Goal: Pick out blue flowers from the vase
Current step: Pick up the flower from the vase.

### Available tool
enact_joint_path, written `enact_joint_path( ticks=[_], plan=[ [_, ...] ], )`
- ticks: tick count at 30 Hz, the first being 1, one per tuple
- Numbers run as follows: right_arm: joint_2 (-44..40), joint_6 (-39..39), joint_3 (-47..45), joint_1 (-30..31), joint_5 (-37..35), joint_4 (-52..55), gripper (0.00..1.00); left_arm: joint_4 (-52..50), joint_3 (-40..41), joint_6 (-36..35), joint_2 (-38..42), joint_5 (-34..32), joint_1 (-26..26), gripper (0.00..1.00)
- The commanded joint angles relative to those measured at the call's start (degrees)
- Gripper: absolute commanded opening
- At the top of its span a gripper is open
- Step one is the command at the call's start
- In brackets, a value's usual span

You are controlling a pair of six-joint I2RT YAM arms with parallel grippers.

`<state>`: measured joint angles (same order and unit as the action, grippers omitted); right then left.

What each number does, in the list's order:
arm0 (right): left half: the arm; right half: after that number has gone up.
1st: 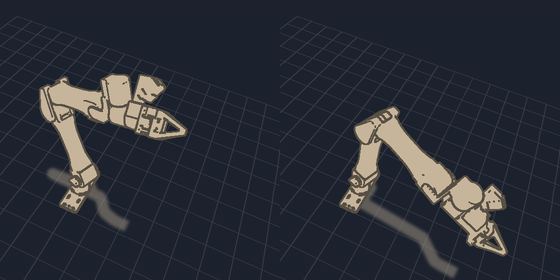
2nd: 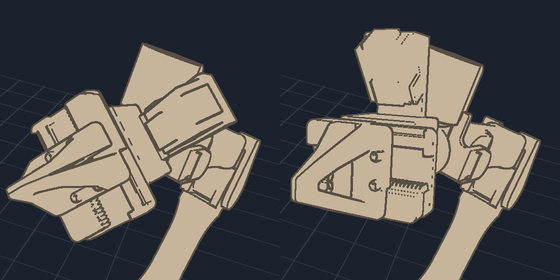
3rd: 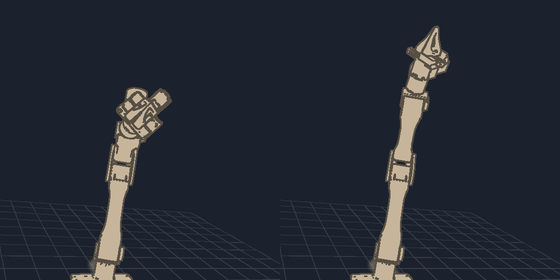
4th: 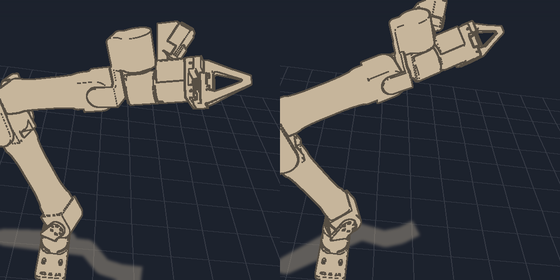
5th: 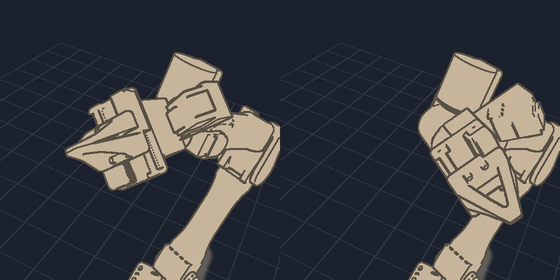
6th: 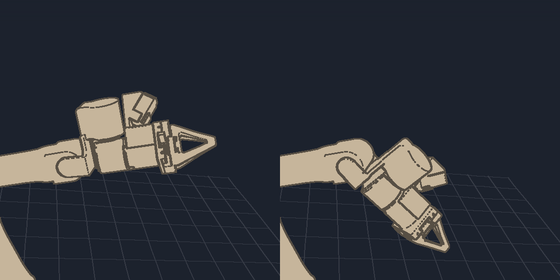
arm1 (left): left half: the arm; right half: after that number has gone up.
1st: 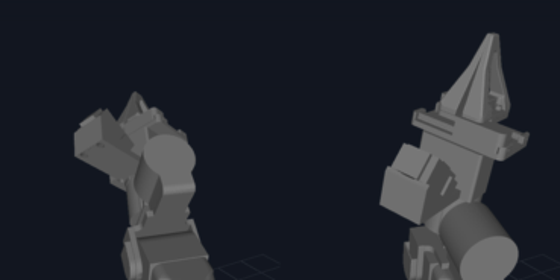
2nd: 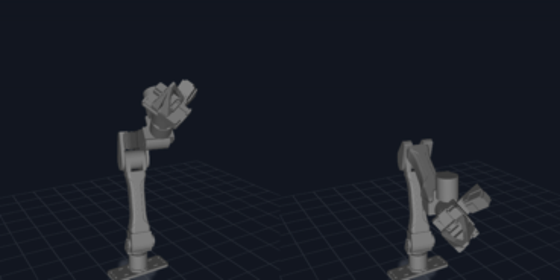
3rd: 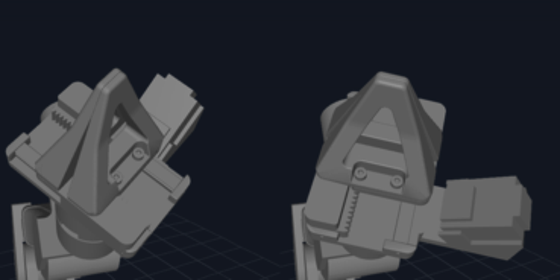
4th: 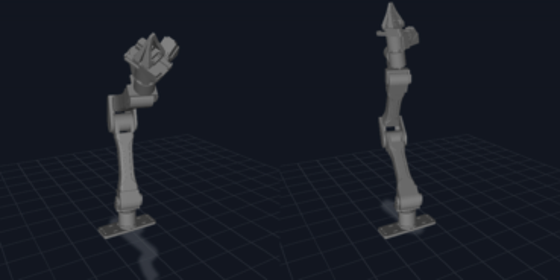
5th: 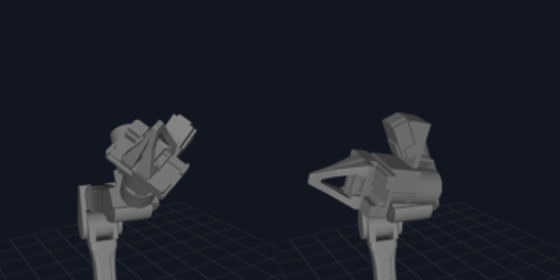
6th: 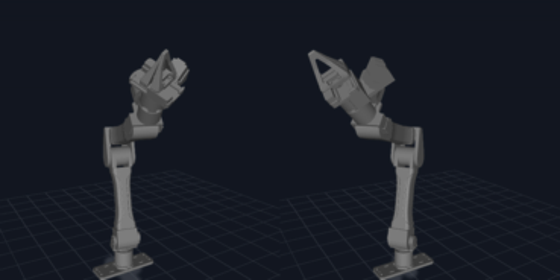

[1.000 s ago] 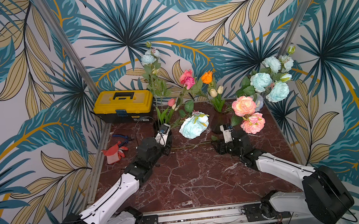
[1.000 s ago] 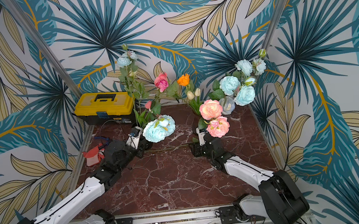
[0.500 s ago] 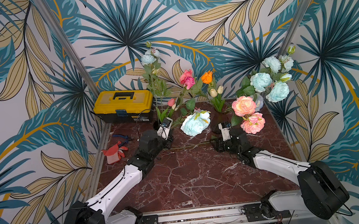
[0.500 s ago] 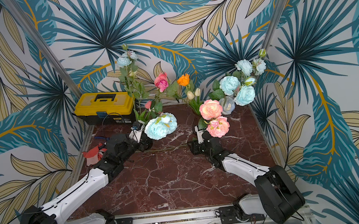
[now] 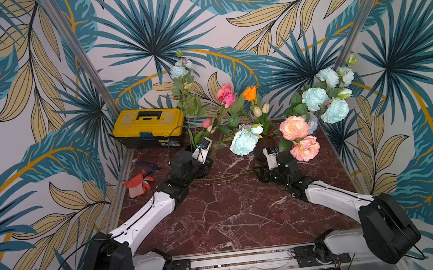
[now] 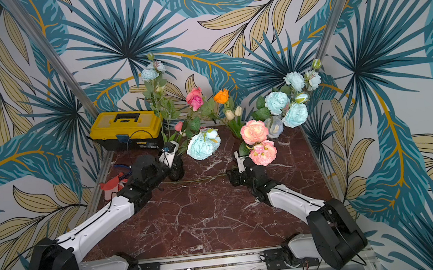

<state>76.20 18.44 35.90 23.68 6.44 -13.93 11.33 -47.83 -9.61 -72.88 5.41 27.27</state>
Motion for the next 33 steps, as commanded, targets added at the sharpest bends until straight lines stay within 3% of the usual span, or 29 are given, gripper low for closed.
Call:
enact_joint_path(
  ticks=[1, 7, 26, 29, 33],
  plan=[
    [0.1, -0.6, 0.8, 0.3, -0.5, -1.0, 0.46, 1.3, -1.6, -0.3, 0.5, 0.6, -0.3, 0.0],
    [0.5, -0.9, 1.3, 0.3, 0.3, -0.8, 0.4, 1.3, -1.0, -0.4, 1.5, 0.0, -0.4, 0.0],
    [-0.4, -2.2, 1.4, 0.3, 0.0, 0.9, 0.37, 1.3, -0.5, -1.3, 3.5, -0.2, -0.5, 0.01],
    [-0.4, -2.3, 1.4, 0.3, 0.1, 0.7, 0.38, 1.2, -0.5, -1.7, 3.3, 0.8, -0.5, 0.26],
    [-0.2, -2.1, 1.4, 0.3, 0.1, 0.5, 0.39, 1.1, -0.2, -2.6, 3.4, 2.5, -0.5, 0.39]
  ],
)
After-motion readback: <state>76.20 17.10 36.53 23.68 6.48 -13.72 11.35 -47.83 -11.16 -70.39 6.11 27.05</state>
